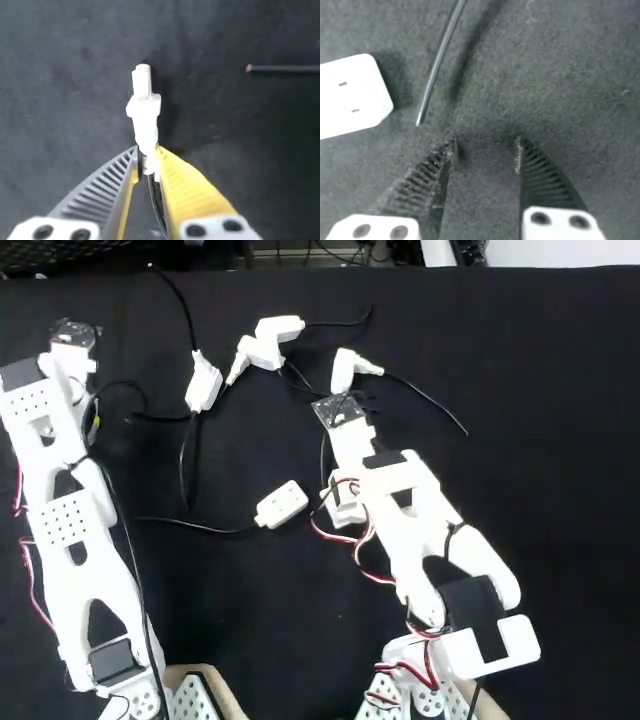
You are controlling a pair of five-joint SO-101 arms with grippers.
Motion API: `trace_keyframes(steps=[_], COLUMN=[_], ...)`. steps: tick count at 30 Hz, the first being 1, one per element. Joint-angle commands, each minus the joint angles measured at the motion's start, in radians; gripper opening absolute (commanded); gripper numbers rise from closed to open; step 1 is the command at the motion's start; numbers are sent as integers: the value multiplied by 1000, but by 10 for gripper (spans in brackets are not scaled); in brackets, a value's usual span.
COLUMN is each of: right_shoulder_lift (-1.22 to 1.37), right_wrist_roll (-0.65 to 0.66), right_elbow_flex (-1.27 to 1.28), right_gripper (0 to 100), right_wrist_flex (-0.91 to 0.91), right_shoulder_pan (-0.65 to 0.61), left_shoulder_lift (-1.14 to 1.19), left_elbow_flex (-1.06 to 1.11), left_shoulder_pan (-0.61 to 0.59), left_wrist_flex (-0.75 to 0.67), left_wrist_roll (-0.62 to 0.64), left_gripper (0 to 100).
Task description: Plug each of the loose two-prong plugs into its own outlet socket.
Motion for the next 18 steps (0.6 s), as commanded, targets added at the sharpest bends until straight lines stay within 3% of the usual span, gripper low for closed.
trace_keyframes(steps=[1,10,18], right_shoulder_lift=[-27,-27,-27], right_wrist_roll=[-5,-5,-5], right_elbow_flex=[-4,-4,-4], right_gripper=[181,181,181], right_wrist_flex=[-14,-15,-15], right_shoulder_pan=[6,6,5], left_shoulder_lift=[-190,-580,-1019], left_elbow_flex=[162,1017,1730], left_shoulder_pan=[13,59,84], left_wrist_flex=[12,-9,-311], left_wrist_roll=[158,29,-43], left_gripper=[27,27,28])
